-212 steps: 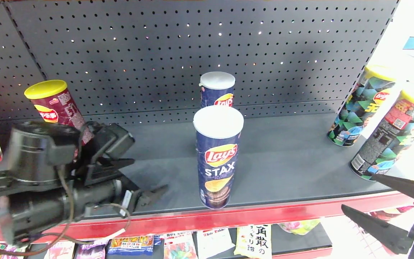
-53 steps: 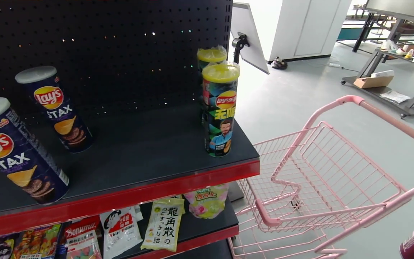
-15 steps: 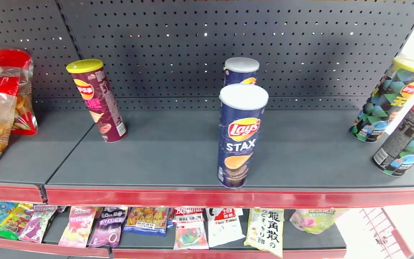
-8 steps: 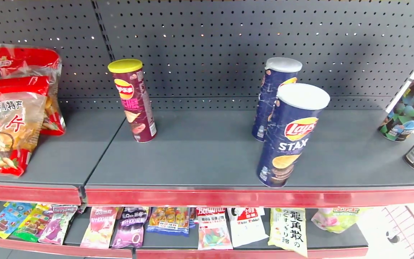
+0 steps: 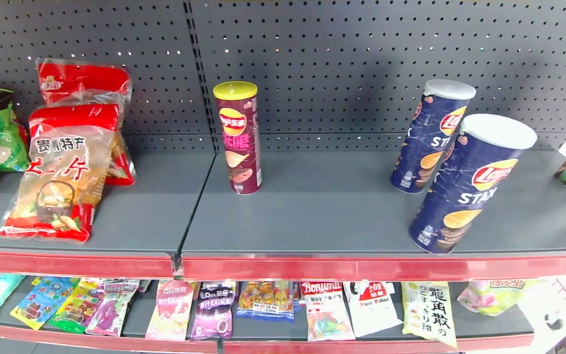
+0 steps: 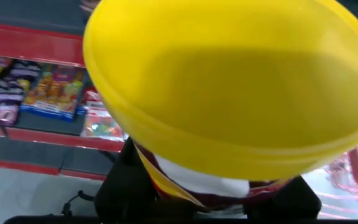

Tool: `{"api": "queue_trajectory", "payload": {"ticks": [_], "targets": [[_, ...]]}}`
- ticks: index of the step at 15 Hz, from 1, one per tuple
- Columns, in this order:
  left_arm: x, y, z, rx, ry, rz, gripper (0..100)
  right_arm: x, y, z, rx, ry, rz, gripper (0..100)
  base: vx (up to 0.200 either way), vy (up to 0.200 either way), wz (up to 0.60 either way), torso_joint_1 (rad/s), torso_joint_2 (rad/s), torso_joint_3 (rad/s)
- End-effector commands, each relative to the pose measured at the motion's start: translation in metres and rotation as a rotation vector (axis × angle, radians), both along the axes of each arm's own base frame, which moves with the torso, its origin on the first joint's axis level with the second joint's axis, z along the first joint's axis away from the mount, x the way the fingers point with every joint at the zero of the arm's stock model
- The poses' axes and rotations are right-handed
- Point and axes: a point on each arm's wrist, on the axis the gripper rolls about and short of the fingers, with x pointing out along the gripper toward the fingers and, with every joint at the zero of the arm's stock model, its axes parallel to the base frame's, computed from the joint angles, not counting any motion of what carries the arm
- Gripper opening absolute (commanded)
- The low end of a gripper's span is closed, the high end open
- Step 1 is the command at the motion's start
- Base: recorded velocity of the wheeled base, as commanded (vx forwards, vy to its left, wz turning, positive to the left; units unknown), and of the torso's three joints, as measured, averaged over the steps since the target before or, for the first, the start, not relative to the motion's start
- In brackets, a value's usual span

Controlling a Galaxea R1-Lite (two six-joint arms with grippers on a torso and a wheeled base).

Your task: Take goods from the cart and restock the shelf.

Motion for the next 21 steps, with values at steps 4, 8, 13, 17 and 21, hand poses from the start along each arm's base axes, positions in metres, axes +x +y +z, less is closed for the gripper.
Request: {"api": "queue_trajectory", "payload": {"ticks": [4,8,13,17,21], "targets": [[0.0015,-0.0004,-0.0025,0.002,0.012,-0.003,100,-0.0005,0.0016,0.0013,0.011,-0.02,0.07,0,0.0,0.2,0.0,0.001,0.01,0.002],[0.0013,-0.0003,-0.0026,-0.001,0.011,-0.001,100,-0.0025,0.0028,0.0015,0.009,-0.033,0.129,0,0.0,0.15,0.0,0.002,0.0,0.003],[0.0005,0.0,-0.0026,0.005,0.005,0.002,100,-0.001,0.0031,0.0063,0.009,-0.044,0.139,0,0.04,0.0,0.0,0.0,0.0,0.0],[0.001,-0.0002,-0.0025,0.007,0.008,0.0,100,-0.0006,0.0032,0.0067,0.011,-0.042,0.143,0,0.15,0.0,0.0,-0.009,0.0,0.008],[0.0014,-0.0004,-0.0016,0.037,0.009,-0.031,100,-0.0012,0.0034,0.005,0.017,-0.04,0.153,0,0.0,0.0,0.0,0.0,0.0,0.0]]}}
